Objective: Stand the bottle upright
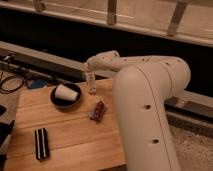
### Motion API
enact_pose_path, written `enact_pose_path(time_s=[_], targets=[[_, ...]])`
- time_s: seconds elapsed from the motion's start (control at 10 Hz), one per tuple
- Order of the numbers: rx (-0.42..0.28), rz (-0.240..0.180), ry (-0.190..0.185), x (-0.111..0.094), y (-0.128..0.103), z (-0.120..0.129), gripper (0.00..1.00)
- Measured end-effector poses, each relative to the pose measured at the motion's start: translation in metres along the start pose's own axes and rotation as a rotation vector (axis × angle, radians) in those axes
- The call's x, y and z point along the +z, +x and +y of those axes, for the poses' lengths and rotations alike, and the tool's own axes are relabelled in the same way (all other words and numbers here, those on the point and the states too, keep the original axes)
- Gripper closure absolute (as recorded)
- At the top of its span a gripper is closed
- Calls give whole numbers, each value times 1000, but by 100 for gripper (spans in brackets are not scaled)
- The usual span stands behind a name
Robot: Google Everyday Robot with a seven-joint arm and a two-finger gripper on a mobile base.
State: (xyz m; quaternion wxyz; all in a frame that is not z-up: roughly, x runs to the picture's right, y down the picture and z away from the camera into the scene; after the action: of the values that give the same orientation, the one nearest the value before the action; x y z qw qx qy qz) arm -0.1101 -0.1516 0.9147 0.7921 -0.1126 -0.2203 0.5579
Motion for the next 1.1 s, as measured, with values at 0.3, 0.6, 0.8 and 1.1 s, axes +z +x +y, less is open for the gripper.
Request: enact_pose_path(time_s=[0.3, 0.6, 0.8, 1.1], targets=[[-5, -16, 13, 1, -2, -5, 72], [-5, -27, 9, 2, -5, -6, 99], [3, -27, 9, 0, -5, -7, 94], [14, -27, 10, -3, -5, -9, 63]])
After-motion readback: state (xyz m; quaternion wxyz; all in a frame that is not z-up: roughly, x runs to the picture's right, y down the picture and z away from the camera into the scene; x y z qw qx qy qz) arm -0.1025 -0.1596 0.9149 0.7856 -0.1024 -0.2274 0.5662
